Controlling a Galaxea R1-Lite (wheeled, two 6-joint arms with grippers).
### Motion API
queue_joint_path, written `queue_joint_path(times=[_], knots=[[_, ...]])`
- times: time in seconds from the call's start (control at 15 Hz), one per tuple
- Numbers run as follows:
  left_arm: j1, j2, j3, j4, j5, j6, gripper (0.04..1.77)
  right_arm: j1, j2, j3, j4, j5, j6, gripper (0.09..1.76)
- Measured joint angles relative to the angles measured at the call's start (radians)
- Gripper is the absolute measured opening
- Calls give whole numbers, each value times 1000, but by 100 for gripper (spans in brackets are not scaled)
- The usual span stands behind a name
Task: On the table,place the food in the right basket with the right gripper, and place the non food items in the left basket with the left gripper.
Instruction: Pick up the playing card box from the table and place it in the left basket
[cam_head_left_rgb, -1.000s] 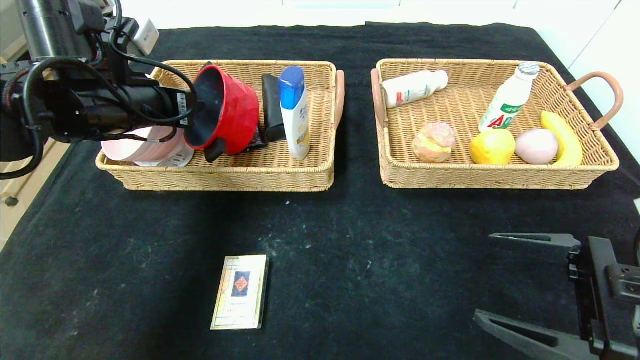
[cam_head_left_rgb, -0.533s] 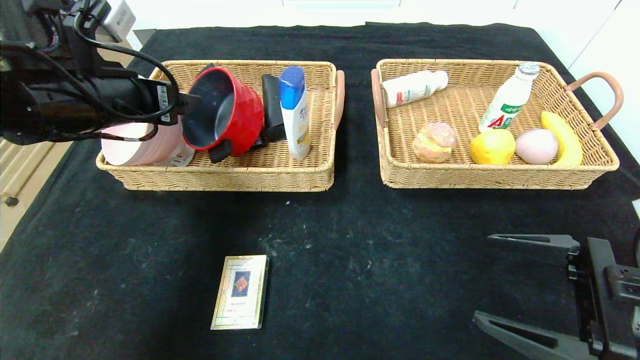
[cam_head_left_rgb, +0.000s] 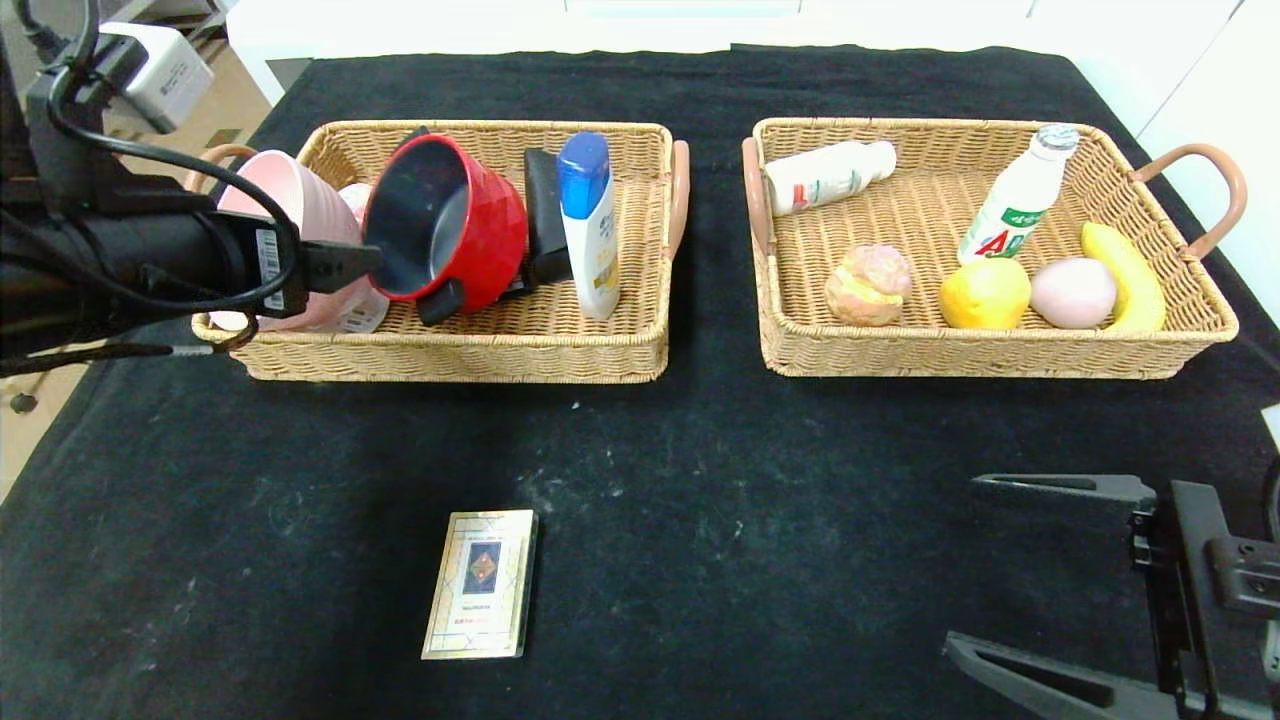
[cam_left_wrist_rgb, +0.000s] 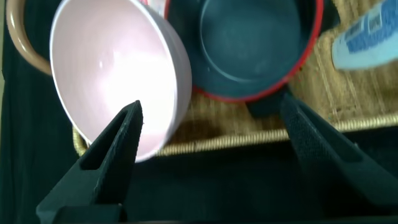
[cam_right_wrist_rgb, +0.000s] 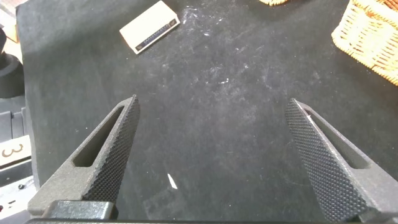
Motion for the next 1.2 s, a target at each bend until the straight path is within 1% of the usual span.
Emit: queue_joint_path(times=[0.13, 0.33, 0.6, 0.73, 0.93, 1.0, 1.07, 1.2], knots=[[-25, -45, 69, 3, 0, -2, 163, 0, 3, 0, 0, 0, 0, 171], [-80, -111, 165, 20, 5, -3, 166, 1, 7, 2, 0, 0, 0, 171], [-140, -191, 224, 132, 3, -17, 168, 2, 10, 3, 0, 0, 0, 171], [-184, -229, 259, 195, 3, -28, 169, 7, 10, 3, 0, 0, 0, 171], [-232, -251, 317, 227, 7, -34, 170, 10, 10, 4, 0, -1, 0, 171], [-253, -250, 333, 232, 22, -40, 170, 11, 11, 4, 0, -1, 0, 171], [-279, -241, 344, 232, 55, -54, 170, 14, 13, 4, 0, -1, 1, 171], [-337, -206, 356, 229, 140, -110, 170, 16, 18, 6, 0, -2, 0, 171]])
